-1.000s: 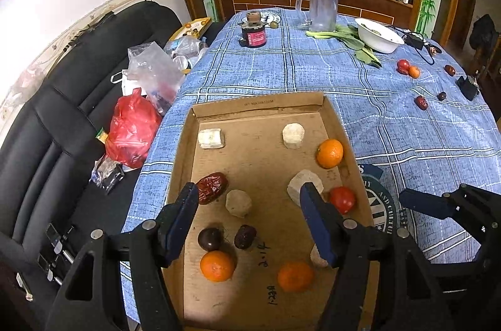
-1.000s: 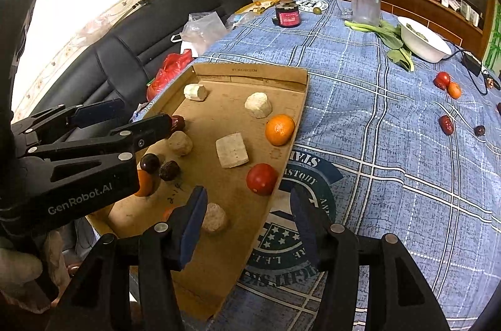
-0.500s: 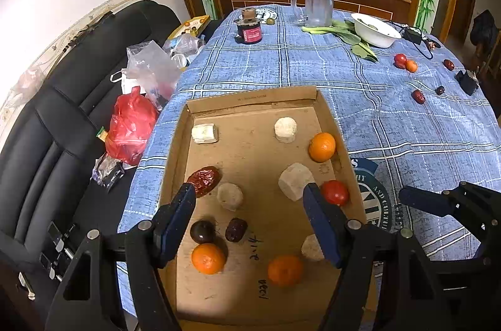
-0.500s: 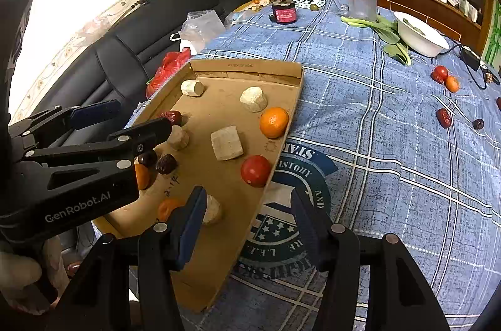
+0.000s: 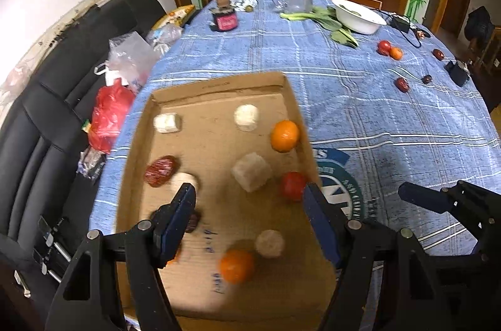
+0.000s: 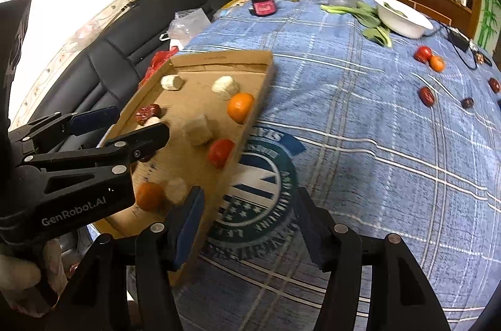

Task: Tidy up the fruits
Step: 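Move both tools back over the red dates on the tablecloth, then grasp a red date with the left tool while the right tool grasps another date, then carry both dates into the box and open both tools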

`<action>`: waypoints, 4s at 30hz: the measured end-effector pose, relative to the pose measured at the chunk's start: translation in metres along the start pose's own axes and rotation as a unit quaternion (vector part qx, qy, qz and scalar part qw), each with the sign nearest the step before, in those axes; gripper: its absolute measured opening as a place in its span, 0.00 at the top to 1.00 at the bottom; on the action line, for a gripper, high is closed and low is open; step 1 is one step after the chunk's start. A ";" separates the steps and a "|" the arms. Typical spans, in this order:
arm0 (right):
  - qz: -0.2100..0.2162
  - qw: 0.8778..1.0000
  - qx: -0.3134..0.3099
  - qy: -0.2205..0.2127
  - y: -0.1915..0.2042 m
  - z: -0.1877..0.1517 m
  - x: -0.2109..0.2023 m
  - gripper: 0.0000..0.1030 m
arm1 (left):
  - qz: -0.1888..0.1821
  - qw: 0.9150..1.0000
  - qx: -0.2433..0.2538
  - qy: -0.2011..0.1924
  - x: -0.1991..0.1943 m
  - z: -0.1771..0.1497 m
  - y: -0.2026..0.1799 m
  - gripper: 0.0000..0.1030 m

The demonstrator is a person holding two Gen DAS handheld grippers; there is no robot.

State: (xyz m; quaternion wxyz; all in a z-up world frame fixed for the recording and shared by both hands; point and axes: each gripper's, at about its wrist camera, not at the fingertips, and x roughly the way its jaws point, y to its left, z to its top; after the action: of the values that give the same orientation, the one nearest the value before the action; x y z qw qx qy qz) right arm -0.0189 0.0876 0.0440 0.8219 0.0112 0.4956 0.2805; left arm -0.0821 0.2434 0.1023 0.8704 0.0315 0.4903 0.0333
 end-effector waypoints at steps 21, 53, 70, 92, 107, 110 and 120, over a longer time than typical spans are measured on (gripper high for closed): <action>-0.114 0.977 0.171 -0.049 -0.280 0.051 -0.039 0.39 | -0.184 0.983 0.022 0.019 0.086 0.098 -0.169 0.32; -0.104 0.985 0.127 -0.044 -0.324 0.096 0.006 0.73 | -0.200 0.978 0.042 0.033 0.149 0.140 -0.241 0.77; -0.017 0.996 0.068 -0.050 -0.169 0.068 -0.032 0.73 | -0.205 0.977 -0.067 -0.003 0.049 0.077 -0.073 0.77; 0.105 0.987 -0.098 0.068 0.077 0.040 0.065 0.72 | -0.103 0.978 -0.171 0.060 0.049 -0.034 0.107 0.77; 0.055 0.991 -0.107 0.067 0.083 0.035 0.086 0.66 | -0.114 0.980 -0.156 0.047 0.052 -0.027 0.114 0.67; 0.055 0.991 -0.108 0.058 0.083 0.034 0.077 0.61 | -0.116 0.980 -0.159 0.038 0.046 -0.025 0.112 0.66; 0.046 0.997 -0.063 -0.003 0.044 0.035 0.024 0.51 | -0.044 0.986 -0.153 -0.041 -0.016 -0.019 0.085 0.50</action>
State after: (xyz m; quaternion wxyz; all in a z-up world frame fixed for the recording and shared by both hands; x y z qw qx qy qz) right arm -0.0014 0.1448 0.0552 0.8088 -0.0174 0.4732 0.3488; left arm -0.1092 0.3275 0.1135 0.8849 -0.1219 0.4444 0.0681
